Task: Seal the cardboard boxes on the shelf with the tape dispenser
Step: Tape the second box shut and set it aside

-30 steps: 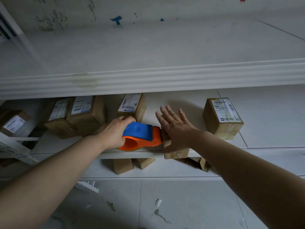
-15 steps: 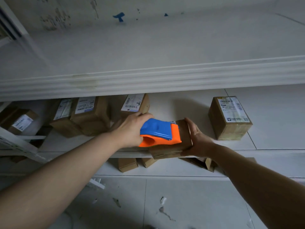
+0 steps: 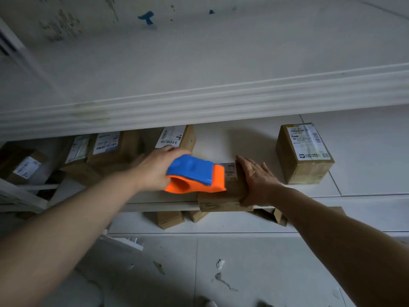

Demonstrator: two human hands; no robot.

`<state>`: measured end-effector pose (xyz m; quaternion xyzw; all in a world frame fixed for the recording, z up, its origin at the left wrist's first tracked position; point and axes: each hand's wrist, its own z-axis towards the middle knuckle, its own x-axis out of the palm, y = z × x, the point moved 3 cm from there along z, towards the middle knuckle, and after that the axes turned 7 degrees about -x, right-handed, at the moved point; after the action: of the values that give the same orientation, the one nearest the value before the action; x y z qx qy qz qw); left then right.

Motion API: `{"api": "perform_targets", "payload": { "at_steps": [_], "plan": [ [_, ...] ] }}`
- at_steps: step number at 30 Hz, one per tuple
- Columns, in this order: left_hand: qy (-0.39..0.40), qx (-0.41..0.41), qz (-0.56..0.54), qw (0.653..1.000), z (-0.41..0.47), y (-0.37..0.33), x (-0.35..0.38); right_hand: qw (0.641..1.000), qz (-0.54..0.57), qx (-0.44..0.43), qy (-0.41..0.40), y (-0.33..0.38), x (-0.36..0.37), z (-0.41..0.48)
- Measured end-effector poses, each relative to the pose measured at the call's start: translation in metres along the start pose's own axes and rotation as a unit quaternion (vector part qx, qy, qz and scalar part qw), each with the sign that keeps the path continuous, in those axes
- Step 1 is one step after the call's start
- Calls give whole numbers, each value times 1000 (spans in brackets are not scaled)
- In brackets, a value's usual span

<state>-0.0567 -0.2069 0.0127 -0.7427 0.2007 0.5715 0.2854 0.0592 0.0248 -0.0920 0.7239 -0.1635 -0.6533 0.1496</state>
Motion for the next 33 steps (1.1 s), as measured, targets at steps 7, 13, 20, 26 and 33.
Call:
{"api": "perform_targets", "payload": {
  "at_steps": [7,13,20,26,33],
  "plan": [
    [-9,-53,-68,996,-27,88,0,1000,-18,10,4,2,1,1],
    [-8,-40,-70,997,-25,93,11,1000,-23,12,10,4,2,2],
    [26,-39,-52,998,-17,83,31,1000,-24,6,19,4,5,1],
    [20,-33,-14,999,-8,82,38,978,-193,-68,49,40,10,5],
    [21,-38,4,999,-8,82,41,968,-210,-124,61,64,32,10]
  ]
}}
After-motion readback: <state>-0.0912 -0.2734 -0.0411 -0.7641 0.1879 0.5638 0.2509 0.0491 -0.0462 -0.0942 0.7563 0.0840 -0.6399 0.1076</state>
